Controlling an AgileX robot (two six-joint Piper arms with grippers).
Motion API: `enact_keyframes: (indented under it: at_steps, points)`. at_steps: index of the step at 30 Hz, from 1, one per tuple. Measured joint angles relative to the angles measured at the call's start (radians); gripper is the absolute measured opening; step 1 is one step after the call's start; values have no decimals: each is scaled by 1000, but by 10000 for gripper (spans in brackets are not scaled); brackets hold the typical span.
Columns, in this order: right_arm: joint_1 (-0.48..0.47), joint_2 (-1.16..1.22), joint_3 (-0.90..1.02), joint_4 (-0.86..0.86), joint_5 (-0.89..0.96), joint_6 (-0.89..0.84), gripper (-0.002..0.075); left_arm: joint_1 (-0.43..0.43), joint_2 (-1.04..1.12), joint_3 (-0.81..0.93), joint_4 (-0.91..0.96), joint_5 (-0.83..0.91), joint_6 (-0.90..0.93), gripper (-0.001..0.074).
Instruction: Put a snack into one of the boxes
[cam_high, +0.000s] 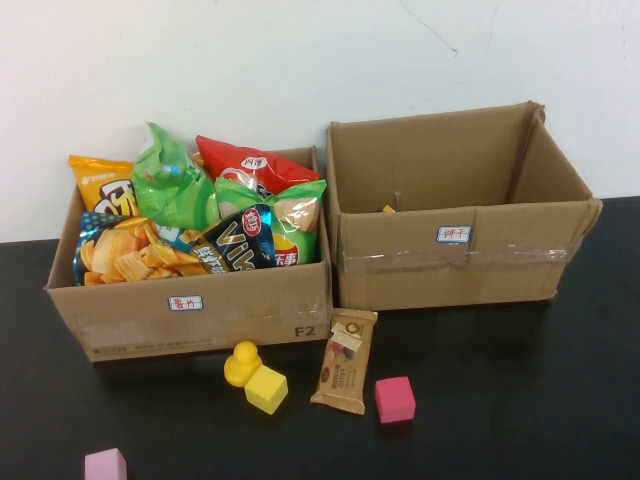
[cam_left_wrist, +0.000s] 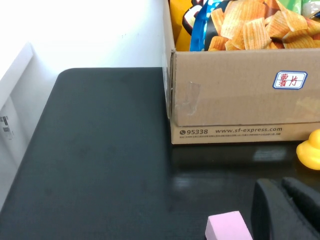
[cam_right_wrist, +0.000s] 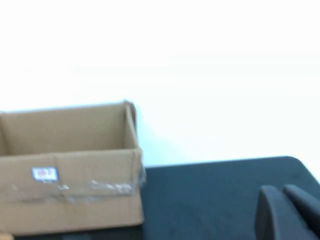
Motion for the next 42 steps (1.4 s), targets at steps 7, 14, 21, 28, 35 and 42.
enact_keyframes:
  at_steps: [7, 14, 21, 28, 35, 42]
  points:
    - [0, 345, -138, 39, 24, -89, -1, 0, 0, 0, 0, 0, 0, -3]
    - [0, 735, -300, 104, 68, -238, -1, 0, 0, 0, 0, 0, 0, -3]
    - [126, 1077, -470, 173, 129, -308, -1, 0, 0, 0, 0, 0, 0, -3]
    - [311, 1395, -680, 268, 183, -316, 2, 0, 0, 0, 0, 0, 0, -3]
    - [454, 1679, -914, 396, 260, -293, 188, 0, 0, 0, 0, 0, 0, -3]
    - [555, 1889, -1040, 436, 243, -124, 529, 0, 0, 0, 0, 0, 0, -3]
